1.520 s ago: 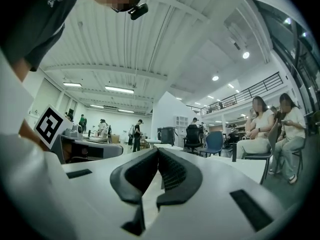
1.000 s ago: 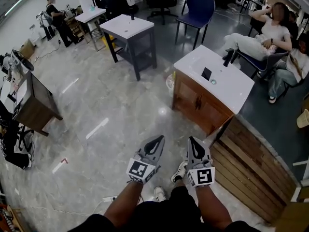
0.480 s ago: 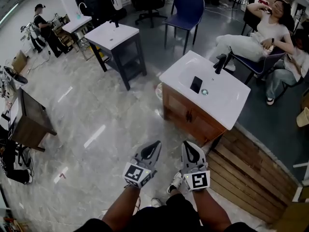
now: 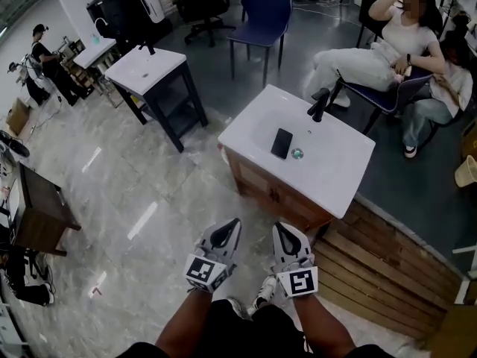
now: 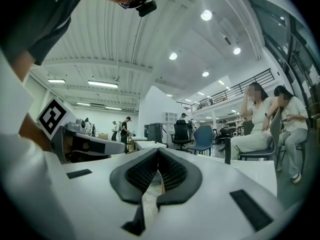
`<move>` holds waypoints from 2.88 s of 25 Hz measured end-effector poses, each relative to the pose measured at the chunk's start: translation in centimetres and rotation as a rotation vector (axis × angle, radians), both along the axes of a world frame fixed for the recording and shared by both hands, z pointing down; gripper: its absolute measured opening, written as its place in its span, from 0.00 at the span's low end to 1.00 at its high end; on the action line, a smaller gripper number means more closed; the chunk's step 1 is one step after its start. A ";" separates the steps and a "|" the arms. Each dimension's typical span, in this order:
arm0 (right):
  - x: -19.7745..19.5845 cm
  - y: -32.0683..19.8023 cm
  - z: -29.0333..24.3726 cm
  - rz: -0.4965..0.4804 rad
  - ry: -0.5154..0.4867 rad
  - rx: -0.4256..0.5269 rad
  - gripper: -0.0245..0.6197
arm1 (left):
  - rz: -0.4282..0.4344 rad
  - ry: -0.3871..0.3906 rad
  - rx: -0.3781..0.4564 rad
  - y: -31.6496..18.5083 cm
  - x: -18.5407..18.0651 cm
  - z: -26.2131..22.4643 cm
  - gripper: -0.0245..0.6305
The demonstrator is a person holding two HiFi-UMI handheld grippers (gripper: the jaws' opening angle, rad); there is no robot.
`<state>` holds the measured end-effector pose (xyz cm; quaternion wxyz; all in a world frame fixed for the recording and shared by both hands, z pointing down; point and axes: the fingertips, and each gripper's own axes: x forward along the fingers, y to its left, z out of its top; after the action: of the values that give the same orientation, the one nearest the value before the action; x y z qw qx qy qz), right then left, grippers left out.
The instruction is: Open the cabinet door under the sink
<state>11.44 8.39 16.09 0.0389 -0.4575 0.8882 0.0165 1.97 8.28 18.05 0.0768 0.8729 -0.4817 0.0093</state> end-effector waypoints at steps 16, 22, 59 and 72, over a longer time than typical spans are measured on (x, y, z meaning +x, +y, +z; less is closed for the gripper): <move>-3.7 -10.3 4.3 0.204 0.049 -0.107 0.08 | 0.207 0.033 -0.037 -11.7 -3.7 4.1 0.07; -5.7 -13.0 6.6 0.306 0.025 -0.143 0.08 | 0.271 0.028 -0.068 -15.8 -6.2 7.2 0.07; 0.9 -18.1 37.2 0.479 0.056 -0.413 0.08 | 0.243 0.004 -0.261 -19.6 -0.2 31.7 0.07; 1.5 -19.2 44.0 0.527 0.094 -0.493 0.21 | 0.251 0.007 -0.273 -20.7 0.5 34.4 0.07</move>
<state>12.97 -10.82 60.07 -0.1190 -0.6649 0.7181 -0.1675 2.48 -12.42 52.49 0.1946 0.9076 -0.3631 0.0811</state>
